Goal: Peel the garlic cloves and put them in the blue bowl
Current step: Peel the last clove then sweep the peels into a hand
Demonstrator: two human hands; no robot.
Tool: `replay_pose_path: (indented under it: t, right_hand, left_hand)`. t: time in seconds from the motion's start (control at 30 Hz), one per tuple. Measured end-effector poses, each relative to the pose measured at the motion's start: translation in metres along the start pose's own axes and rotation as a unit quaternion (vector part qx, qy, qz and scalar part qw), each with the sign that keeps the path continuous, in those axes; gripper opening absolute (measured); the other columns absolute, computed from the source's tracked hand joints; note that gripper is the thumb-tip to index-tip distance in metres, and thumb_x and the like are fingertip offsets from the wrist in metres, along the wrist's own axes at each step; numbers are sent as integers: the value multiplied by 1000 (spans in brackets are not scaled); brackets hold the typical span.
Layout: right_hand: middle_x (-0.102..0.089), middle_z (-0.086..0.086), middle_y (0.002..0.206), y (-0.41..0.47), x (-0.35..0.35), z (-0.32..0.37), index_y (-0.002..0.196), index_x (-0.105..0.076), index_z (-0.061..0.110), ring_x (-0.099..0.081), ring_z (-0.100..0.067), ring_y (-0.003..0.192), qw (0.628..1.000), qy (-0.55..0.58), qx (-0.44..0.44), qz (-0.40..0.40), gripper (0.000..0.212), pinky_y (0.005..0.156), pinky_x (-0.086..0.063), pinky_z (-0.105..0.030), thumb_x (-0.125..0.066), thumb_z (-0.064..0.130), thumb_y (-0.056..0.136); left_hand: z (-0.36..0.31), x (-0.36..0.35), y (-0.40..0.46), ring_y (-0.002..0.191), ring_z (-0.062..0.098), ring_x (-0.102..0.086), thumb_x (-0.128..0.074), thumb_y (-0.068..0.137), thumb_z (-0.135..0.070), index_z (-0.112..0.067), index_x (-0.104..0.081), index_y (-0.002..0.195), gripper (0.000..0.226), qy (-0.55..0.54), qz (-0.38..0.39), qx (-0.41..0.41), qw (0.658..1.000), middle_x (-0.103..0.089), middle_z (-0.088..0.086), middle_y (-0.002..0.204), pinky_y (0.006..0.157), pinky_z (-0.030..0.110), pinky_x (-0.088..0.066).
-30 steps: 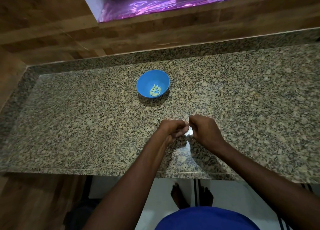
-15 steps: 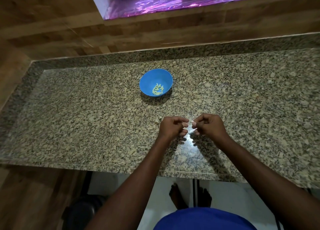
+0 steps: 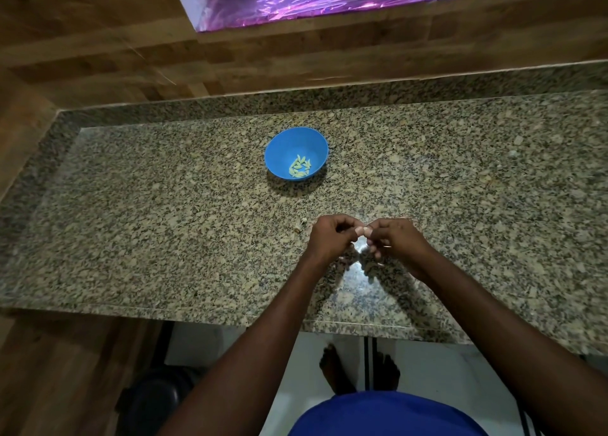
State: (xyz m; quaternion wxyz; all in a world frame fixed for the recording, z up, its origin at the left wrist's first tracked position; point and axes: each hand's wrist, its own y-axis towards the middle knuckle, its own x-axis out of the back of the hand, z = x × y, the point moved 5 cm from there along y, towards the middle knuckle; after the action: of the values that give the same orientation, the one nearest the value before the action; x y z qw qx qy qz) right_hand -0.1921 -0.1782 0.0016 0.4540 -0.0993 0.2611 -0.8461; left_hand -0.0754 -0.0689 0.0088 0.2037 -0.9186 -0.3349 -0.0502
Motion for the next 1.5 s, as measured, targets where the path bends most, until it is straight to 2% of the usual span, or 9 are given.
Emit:
replay_pose_path:
  t: [0.2,0.47,0.67,0.83,1.07,1.2,1.27,1.37,1.5]
  right_hand:
    - [-62,-14,66,-1,3,9,81,-65,-1,-56,-21,56,1000,10,-24,-3,8,52,-46,-28,-64,-3,88]
    - [-62,-8,66,0,0,3,84,-68,0,-54,-11,47,983,111,-148,4,9,41,-43,-17,-60,1,88]
    - [-73,-23,79,-9,2,24,86,-71,-6,-68,-26,63,995,-73,59,-30,9,53,-56,-31,-72,3,89]
    - [-71,-22,72,-7,2,26,79,-69,-3,-67,-25,56,988,-107,101,-57,12,53,-55,-33,-79,3,83]
    - [-64,1,60,-17,-10,34,67,-63,12,-60,-14,54,894,-335,224,-195,19,50,-42,-22,-75,9,81]
    - [-68,-15,67,-11,-3,20,74,-66,-1,-59,-24,54,990,-47,68,-113,14,48,-48,-27,-70,2,87]
    - [-65,-15,68,-11,-3,13,82,-67,-3,-55,-22,56,995,60,-34,-69,10,46,-48,-25,-63,-1,90]
    - [-63,-11,69,-12,-3,12,89,-67,-4,-54,-17,55,991,92,-80,-49,12,45,-47,-21,-57,1,94]
    - [-67,-16,72,-14,-1,16,87,-69,-5,-57,-22,56,998,0,-25,-64,12,49,-50,-26,-60,1,92]
  left_hand:
    - [-3,-2,2,73,19,-73,-73,90,-9,-7,-73,91,3,-19,15,-2,1000,-76,10,79,74,44,-61]
    - [-13,3,0,74,19,-72,-76,85,-3,-3,-76,92,6,-20,19,-55,998,-75,14,82,75,31,-61]
    - [-9,10,0,71,17,-69,-77,84,-3,-2,-76,92,8,-48,18,-35,998,-74,15,80,73,30,-59]
    - [-10,12,1,72,18,-71,-76,85,0,2,-76,93,9,-69,23,-11,997,-74,23,89,70,27,-59]
    - [-3,4,1,69,18,-70,-78,83,0,-3,-75,81,4,-118,-24,49,992,-76,20,91,72,30,-61]
    - [-5,6,-2,75,14,-70,-75,83,2,1,-75,91,9,-112,-18,7,994,-75,11,83,71,25,-58]
    - [-5,7,-4,74,14,-70,-75,83,2,-1,-75,91,8,-108,-12,-9,994,-75,10,82,72,26,-58]
    - [-5,8,-6,76,15,-69,-75,83,3,-2,-75,91,9,-118,1,-16,993,-74,11,82,74,28,-58]
    - [-3,8,-5,79,13,-69,-75,82,6,-2,-73,93,14,-142,19,-2,990,-74,3,81,76,28,-58]
